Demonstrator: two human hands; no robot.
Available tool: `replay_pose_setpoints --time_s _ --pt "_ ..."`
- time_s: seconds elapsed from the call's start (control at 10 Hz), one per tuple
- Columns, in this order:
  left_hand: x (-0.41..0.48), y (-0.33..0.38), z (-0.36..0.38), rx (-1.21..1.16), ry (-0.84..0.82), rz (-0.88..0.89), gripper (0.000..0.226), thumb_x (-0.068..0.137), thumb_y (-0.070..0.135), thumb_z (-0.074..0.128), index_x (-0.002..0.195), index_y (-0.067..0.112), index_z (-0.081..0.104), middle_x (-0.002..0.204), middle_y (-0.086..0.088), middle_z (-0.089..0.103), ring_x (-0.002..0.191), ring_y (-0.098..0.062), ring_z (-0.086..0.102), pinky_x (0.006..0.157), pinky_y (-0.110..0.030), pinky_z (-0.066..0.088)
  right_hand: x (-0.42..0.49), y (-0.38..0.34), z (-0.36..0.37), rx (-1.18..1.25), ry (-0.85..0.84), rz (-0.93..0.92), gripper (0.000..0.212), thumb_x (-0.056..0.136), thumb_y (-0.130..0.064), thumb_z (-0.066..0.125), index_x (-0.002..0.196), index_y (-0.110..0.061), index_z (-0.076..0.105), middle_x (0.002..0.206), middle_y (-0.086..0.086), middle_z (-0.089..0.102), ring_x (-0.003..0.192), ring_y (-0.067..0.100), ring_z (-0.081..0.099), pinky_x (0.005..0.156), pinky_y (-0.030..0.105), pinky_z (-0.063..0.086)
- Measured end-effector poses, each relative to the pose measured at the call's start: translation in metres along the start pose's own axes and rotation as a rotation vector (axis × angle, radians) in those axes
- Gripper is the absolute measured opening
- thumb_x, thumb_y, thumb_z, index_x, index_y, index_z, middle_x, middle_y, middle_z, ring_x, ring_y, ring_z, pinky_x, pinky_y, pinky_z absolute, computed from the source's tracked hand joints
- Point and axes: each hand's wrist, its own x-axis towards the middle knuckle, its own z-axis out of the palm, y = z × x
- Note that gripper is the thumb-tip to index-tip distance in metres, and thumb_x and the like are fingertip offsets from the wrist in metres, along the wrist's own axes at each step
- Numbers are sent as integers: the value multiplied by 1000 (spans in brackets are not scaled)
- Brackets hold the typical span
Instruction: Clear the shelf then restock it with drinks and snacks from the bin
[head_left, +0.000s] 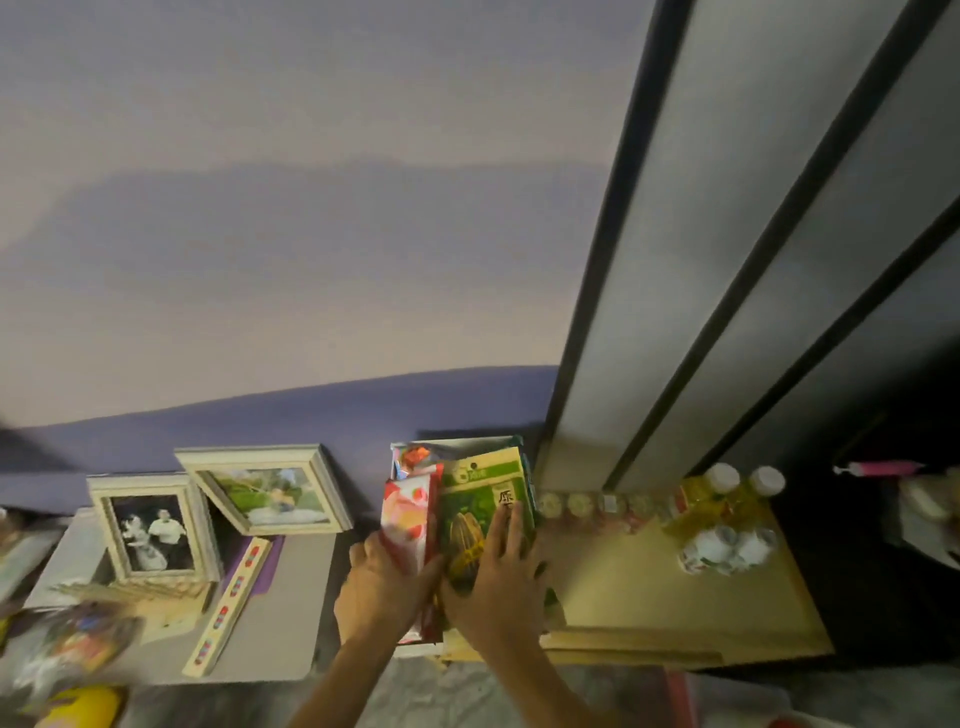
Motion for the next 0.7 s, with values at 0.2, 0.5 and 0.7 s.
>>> replay_pose_setpoints --time_s 0.2,0.5,0.7 --pt "1 6 5 -4 -48 73 100 66 90 67 133 19 50 125 -2 54 108 -28 67 88 -44 58 -3 7 8 18 52 -25 104 87 -85 35 165 -16 31 173 10 24 151 44 33 116 60 40" --pt "-16 -20 -17 35 -73 224 83 80 80 63 144 31 45 135 1 53 113 -20 64 90 -41 60 -19 41 -47 -55 -12 -155 101 87 -74 41 168 -22 13 176 8 9 161 34 13 127 50 25" --pt "-40 -21 -60 -34 -84 379 82 80 74 69 147 34 45 142 5 56 115 -12 60 98 -38 58 -34 44 -87 -60 31 -293 97 88 -78 38 165 -21 22 169 6 31 152 29 32 122 45 36"
